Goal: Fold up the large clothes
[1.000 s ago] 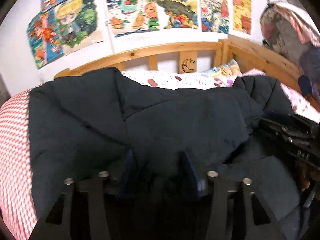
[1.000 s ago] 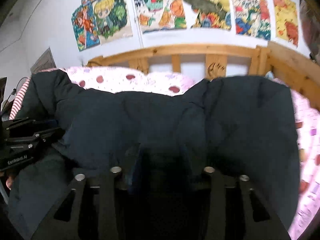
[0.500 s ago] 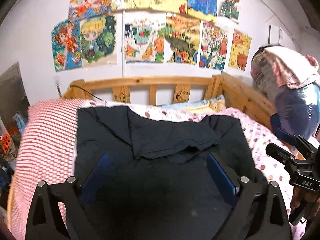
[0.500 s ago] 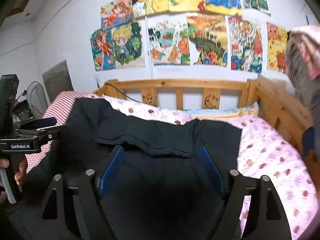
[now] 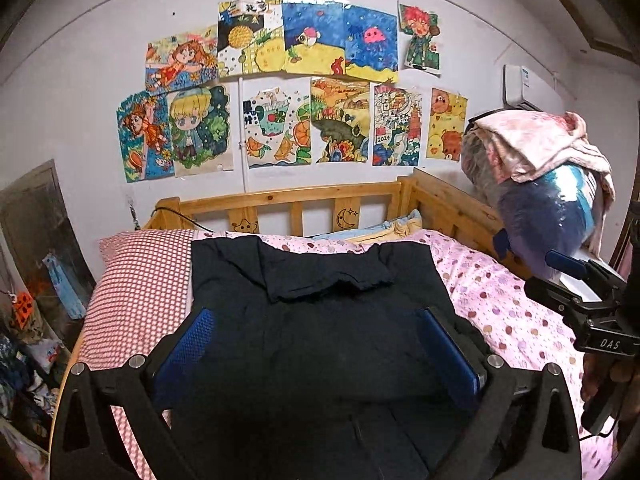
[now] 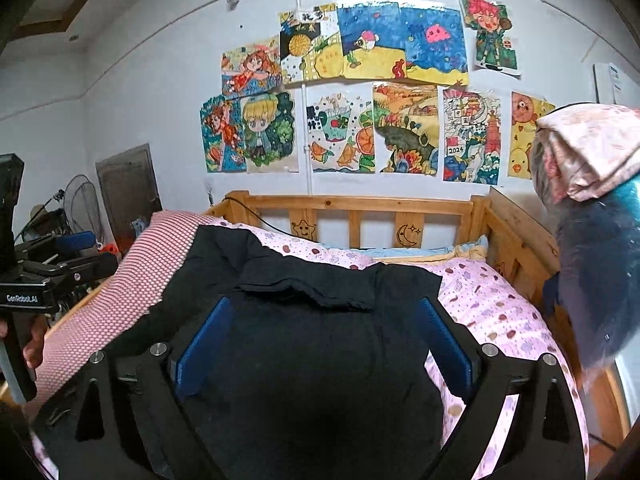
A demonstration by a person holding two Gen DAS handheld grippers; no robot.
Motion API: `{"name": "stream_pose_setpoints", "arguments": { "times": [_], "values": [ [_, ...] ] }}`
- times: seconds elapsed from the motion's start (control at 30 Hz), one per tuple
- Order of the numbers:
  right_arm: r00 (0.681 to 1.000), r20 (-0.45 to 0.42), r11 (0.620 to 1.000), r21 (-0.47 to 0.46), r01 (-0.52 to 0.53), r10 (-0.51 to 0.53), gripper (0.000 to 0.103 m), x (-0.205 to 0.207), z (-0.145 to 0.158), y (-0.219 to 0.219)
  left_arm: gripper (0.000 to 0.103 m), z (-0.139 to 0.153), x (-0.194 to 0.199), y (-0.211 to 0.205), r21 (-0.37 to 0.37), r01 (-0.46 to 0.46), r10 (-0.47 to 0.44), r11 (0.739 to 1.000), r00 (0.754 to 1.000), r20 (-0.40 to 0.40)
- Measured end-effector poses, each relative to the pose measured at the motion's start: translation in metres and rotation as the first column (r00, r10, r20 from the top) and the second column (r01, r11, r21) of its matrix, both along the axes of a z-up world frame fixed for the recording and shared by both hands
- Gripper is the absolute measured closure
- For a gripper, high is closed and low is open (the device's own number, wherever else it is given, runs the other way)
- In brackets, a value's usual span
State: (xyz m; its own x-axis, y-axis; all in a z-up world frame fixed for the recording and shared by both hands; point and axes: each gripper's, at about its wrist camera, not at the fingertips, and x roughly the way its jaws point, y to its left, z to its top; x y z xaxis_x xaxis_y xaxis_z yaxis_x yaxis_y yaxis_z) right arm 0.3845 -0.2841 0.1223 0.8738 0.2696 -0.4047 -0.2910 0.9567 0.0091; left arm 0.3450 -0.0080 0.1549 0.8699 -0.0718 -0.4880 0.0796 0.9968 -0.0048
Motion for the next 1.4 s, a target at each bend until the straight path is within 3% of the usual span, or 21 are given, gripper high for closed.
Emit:
{"name": "stream_pose_setpoints", "arguments": {
  "times": [0.67,1.07,1.4],
  "values": [
    [0.998,0.03,0.998,-0.037,-0.05,0.051,0.01,-0.153,0.004,-0.005,0.0,-0.006,-0.145,-0.017,0.086,0.046,-0.052,0.995,0.996,0.071],
    [0.997,0.03,0.994,-0.091,-0.067,0.07,0.01,-0.217,-0.014,0.001,0.0,-0.025,-0.194,0.001,0.105,0.065,-0.072,0.992,0.995,0.073],
    [0.995,0.044,0.981,-0.176,-0.077,0.086,0.01,-0.262,-0.043,0.011,0.0,-0.06,-0.213,0.025,0.117,0.089,-0.094,0.989,0.995,0.043]
  ]
}}
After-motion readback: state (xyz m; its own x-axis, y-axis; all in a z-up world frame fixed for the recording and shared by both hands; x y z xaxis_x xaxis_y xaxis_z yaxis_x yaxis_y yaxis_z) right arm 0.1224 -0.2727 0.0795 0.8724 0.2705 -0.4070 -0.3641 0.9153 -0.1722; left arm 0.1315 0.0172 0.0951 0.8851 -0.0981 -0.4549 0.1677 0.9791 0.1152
